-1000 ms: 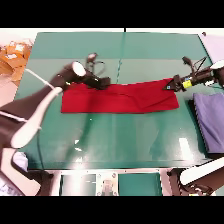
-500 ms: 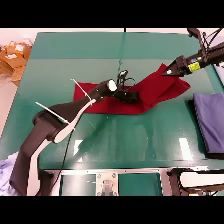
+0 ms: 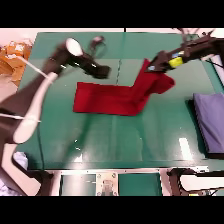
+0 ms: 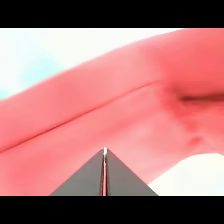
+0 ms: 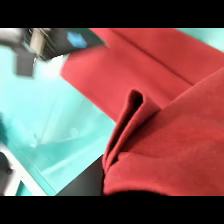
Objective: Fold the shirts.
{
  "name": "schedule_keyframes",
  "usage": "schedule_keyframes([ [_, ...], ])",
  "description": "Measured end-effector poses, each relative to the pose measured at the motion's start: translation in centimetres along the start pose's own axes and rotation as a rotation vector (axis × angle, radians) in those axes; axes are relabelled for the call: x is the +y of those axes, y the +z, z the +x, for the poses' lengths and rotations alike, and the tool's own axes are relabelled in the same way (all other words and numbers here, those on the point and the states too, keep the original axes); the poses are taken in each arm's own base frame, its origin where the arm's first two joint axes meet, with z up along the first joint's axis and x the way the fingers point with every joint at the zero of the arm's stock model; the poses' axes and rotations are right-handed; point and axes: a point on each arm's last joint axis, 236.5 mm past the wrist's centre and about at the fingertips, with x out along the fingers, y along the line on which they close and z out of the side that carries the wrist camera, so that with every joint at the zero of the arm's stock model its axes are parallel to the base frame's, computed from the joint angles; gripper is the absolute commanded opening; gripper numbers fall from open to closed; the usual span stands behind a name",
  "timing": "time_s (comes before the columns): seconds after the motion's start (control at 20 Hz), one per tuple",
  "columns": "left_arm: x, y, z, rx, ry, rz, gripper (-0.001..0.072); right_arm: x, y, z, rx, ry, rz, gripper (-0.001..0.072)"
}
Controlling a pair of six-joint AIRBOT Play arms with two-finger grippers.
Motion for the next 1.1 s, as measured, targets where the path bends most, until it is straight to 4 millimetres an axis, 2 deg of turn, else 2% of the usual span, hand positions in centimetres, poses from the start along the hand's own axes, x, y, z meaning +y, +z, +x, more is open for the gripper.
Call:
schedule_keyframes([
  [0.1, 3.5, 1.3, -5.8, -0.067, 0.081, -0.011, 0.002, 3.4, 0.8, 4.5, -0.008, 0.032, -0.034, 0.0018],
  [0.2, 6.4, 1.3, -9.8, -0.1, 0.146, -0.026, 0.002, 7.1, 1.4, 10.7, -0.028, 0.077, -0.06, 0.0019],
  [0.25, 7.3, 1.6, -11.9, -0.129, 0.171, -0.027, 0.002, 8.6, 1.6, 14.0, -0.043, 0.097, -0.061, 0.013],
  [0.3, 8.3, 1.5, -13.3, -0.142, 0.192, -0.031, 0.002, 10.1, 1.6, 17.5, -0.065, 0.12, -0.054, 0.0489],
  [0.35, 9.5, 1.1, -14.2, -0.14, 0.215, -0.037, 0.002, 11.6, 1.6, 21.3, -0.098, 0.144, -0.038, 0.0577],
  [0.4, 10.3, 0.9, -15.1, -0.144, 0.23, -0.042, 0.002, 12.6, 1.4, 24.5, -0.129, 0.162, -0.015, 0.0566],
  [0.45, 10.9, 0.8, -16.2, -0.155, 0.244, -0.047, 0.002, 13.2, 1.4, 27.1, -0.166, 0.178, 0.025, 0.0512],
  [0.5, 11.8, 0.5, -16.9, -0.153, 0.258, -0.057, 0.002, 13.4, 1.9, 28.4, -0.209, 0.188, 0.058, 0.0297],
  [0.55, 12.7, 0.0, -17.3, -0.144, 0.27, -0.071, 0.002, 13.3, 2.3, 29.1, -0.234, 0.193, 0.087, 0.0144],
  [0.6, 13.3, -0.1, -17.9, -0.149, 0.281, -0.08, 0.002, 12.7, 2.8, 29.0, -0.241, 0.193, 0.1, 0.015],
  [0.65, 13.9, -0.3, -18.5, -0.155, 0.29, -0.087, 0.0019, 11.8, 3.4, 28.1, -0.246, 0.186, 0.099, 0.0103],
  [0.7, 14.4, -0.6, -18.7, -0.15, 0.297, -0.098, 0.002, 10.6, 4.2, 26.8, -0.245, 0.176, 0.094, 0.0017],
  [0.8, 15.0, -0.8, -19.0, -0.146, 0.305, -0.106, 0.0019, 7.0, 4.9, 23.3, -0.203, 0.136, 0.093, 0.0016],
  [0.9, 15.6, -1.0, -19.1, -0.144, 0.312, -0.114, 0.002, 1.2, 4.3, 19.7, -0.143, 0.034, 0.129, 0.0017],
  [0.95, 15.8, -1.1, -19.1, -0.142, 0.317, -0.117, 0.002, -1.7, 3.3, 18.3, -0.108, -0.025, 0.159, 0.0131],
  [1.0, 15.9, -1.1, -19.2, -0.143, 0.318, -0.117, 0.002, -4.5, 1.8, 17.1, -0.068, -0.075, 0.197, 0.0454],
  [1.05, 15.9, -1.1, -19.1, -0.141, 0.317, -0.117, 0.002, -6.8, 0.3, 16.4, -0.032, -0.111, 0.237, 0.0642],
  [1.1, 15.9, -1.2, -19.1, -0.137, 0.315, -0.118, 0.002, -9.2, -1.2, 15.9, -0.007, -0.146, 0.283, 0.0643],
])
